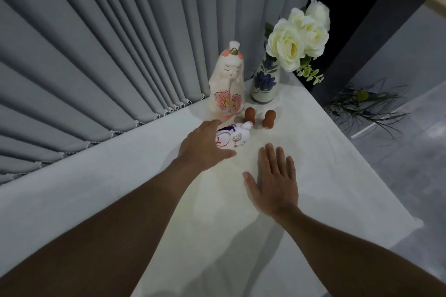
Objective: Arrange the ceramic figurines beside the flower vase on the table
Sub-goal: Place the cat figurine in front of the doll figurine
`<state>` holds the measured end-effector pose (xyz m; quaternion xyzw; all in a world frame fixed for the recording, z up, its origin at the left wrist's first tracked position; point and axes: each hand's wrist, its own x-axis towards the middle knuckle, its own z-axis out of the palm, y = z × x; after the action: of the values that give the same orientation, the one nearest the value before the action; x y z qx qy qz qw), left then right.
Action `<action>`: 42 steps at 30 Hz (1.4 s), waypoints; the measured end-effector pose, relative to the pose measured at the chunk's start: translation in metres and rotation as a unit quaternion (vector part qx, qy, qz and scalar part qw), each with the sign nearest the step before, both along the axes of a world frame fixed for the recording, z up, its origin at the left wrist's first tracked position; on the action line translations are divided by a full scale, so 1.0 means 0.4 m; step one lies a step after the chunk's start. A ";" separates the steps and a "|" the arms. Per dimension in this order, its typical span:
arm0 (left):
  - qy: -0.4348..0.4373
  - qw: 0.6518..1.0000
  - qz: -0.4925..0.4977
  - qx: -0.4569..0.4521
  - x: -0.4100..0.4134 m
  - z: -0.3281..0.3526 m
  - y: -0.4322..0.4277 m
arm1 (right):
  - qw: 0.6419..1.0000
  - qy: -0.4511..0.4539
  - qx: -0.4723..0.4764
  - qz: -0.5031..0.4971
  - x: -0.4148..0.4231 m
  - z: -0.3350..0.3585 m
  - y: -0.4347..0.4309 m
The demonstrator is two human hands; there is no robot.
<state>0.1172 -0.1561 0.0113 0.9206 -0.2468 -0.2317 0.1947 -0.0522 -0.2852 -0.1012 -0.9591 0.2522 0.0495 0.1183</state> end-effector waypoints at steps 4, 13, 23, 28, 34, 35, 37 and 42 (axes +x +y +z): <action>0.018 1.000 -0.005 -0.010 -0.016 0.010 0.089 | 0.999 0.000 0.016 0.036 -0.013 0.001 0.034; 0.027 0.999 0.022 0.035 -0.083 0.011 0.399 | 0.983 -0.038 0.051 0.174 0.008 0.031 0.335; 0.012 0.991 0.091 0.094 -0.143 0.007 0.813 | 0.969 -0.006 0.021 0.246 0.013 0.007 0.647; 0.051 0.983 0.118 0.135 -0.172 -0.016 0.976 | 0.971 -0.010 -0.008 0.238 0.015 0.007 0.670; 0.167 0.972 0.098 0.132 -0.215 -0.049 1.041 | 0.971 -0.017 -0.018 0.239 0.018 0.005 0.680; 0.187 0.968 0.089 0.144 -0.218 -0.053 1.042 | 0.971 -0.018 -0.018 0.239 0.020 0.003 0.681; 0.220 0.957 0.071 0.174 -0.216 -0.058 1.040 | 0.971 -0.021 -0.018 0.238 0.021 0.001 0.682; 0.262 0.939 0.057 0.214 -0.189 -0.049 1.020 | 0.971 -0.035 -0.019 0.235 0.021 -0.006 0.680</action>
<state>0.0415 0.2519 -0.0084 0.8595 -0.0790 -0.5010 0.0640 -0.0439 -0.0134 -0.1035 -0.9948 0.0161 0.0372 0.0940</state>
